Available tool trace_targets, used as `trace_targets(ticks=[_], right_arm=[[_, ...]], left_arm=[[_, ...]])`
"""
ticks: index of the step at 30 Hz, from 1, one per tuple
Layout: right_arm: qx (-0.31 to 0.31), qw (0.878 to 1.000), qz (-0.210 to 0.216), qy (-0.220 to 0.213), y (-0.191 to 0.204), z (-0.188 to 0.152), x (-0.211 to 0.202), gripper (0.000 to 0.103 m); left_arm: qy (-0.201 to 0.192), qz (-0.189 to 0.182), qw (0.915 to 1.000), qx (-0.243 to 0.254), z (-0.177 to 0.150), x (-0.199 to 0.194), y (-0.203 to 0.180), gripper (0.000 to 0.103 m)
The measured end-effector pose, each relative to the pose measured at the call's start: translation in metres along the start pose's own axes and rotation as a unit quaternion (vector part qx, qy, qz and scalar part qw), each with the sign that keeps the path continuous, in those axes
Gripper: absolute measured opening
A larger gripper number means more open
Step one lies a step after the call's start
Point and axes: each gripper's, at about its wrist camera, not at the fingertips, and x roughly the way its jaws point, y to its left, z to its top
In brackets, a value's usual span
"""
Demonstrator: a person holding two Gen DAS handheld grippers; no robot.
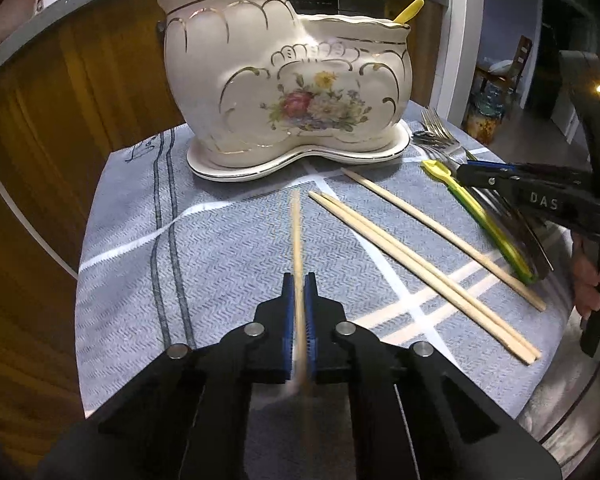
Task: Organize utensils
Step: 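Grasp another chopstick with the left tool while the right tool grasps a silver fork, then lift the chopstick and fork with both tools toward the ceramic holder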
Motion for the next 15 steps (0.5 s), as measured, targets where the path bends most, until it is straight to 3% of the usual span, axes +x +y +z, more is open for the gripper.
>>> trace_targets(ticks=[6, 15], right_arm=[[-0.001, 1.000, 0.012, -0.015, 0.002, -0.004, -0.011, 0.007], [-0.004, 0.998, 0.021, -0.062, 0.003, -0.005, -0.036, 0.006]], left_arm=[[-0.005, 0.002, 1.0000, 0.001, -0.002, -0.002, 0.006, 0.005], [-0.051, -0.006, 0.9987, 0.003, -0.001, -0.027, 0.010, 0.005]])
